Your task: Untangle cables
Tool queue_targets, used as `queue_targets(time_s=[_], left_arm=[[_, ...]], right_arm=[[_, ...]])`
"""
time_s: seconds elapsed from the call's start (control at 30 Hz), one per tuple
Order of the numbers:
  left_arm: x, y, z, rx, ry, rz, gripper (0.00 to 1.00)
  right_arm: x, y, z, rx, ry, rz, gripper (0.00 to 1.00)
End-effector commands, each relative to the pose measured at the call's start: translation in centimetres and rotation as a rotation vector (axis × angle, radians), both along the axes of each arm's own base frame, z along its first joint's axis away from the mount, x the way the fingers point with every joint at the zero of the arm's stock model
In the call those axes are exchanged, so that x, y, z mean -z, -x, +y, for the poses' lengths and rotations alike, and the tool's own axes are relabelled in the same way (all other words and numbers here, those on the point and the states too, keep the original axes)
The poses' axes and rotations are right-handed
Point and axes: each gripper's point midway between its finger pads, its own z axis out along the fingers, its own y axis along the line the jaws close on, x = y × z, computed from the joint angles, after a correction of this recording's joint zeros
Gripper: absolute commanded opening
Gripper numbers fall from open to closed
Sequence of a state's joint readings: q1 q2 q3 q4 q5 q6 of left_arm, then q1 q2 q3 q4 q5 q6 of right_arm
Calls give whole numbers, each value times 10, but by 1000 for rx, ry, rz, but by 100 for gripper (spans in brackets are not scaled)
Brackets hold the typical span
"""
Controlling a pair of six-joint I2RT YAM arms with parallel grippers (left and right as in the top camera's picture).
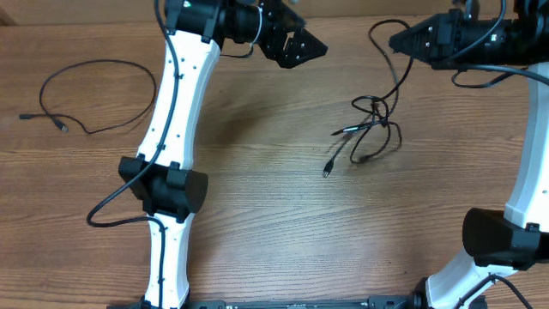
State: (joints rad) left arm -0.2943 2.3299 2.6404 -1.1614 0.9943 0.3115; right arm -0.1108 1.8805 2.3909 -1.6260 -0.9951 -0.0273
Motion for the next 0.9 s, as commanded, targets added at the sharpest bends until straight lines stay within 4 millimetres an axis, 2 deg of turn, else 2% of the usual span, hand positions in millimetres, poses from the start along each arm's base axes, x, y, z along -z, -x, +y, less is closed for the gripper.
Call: queue_targets(time_s=[0.0,0.2,0.3,0.5,0.73,0.8,0.87], left_arm=[[4,14,-25,155,97,-41,100],[9,16,-51,205,119,-112,100],[6,19,-59,228,135,-141,88],[-1,21,-72,246,156,-183,75],[-12,27,-77,285,205,-192,41],[-12,27,-77,285,207,-198,27],[-12,27,-77,285,207,-198,5]], right_arm=[[-28,14,12,-51,-120,-19,4],[-39,20,18,-69,-205,26,4],[-45,23,21,-86,-242,33,4],[-55,31,30,-142,-306,32,4],[-56,32,30,-128,-323,77,4],[-56,32,30,-128,-323,76,4],[-56,31,30,-127,-321,75,4]])
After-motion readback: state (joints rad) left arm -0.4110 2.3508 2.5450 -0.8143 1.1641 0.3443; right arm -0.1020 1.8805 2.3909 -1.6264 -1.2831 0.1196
